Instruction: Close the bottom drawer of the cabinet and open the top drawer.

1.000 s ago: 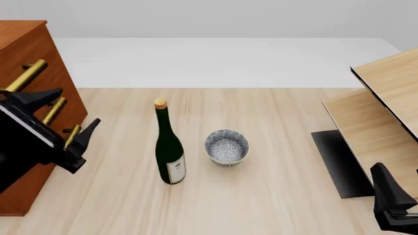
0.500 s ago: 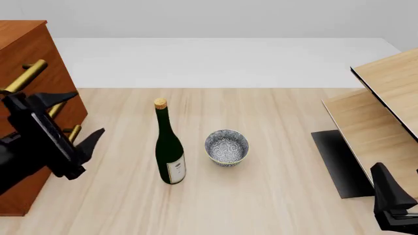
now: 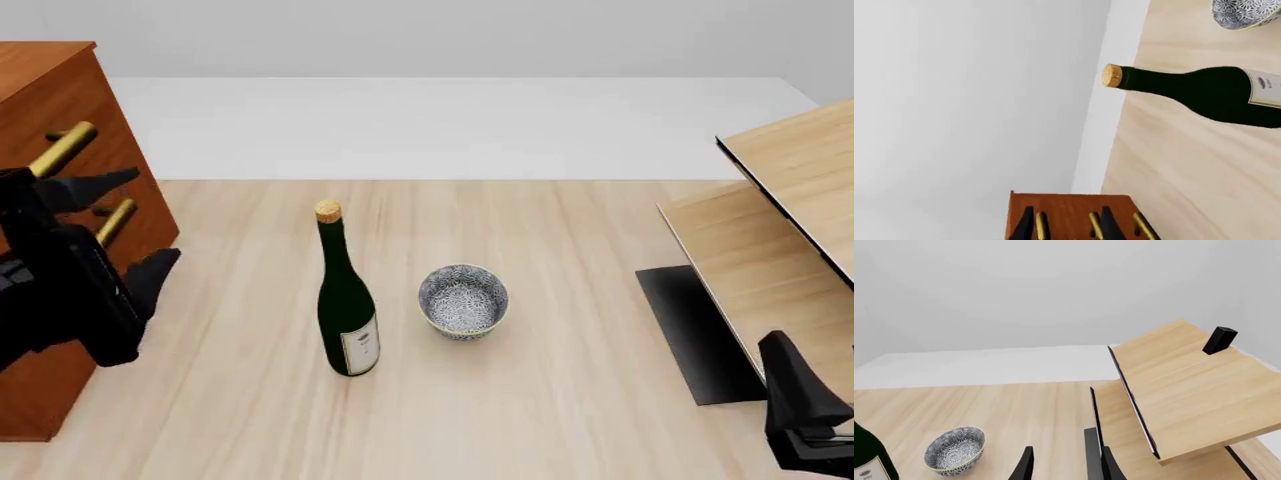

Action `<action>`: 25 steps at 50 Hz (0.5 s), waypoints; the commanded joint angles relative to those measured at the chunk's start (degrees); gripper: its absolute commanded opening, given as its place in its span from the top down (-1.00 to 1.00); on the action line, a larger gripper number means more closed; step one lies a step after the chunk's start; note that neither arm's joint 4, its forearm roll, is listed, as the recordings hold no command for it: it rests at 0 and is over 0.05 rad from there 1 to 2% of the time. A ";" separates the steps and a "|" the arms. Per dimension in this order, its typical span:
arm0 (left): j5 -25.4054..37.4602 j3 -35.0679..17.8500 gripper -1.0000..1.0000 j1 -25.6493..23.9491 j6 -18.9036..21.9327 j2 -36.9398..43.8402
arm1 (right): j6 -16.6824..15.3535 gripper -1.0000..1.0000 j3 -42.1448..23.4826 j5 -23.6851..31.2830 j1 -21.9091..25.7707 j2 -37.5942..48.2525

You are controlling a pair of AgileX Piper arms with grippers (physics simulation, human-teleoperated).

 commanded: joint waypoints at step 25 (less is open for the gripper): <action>-5.42 -2.47 -1.00 5.97 11.98 4.93 | 0.70 -1.00 -0.19 0.17 -0.34 0.03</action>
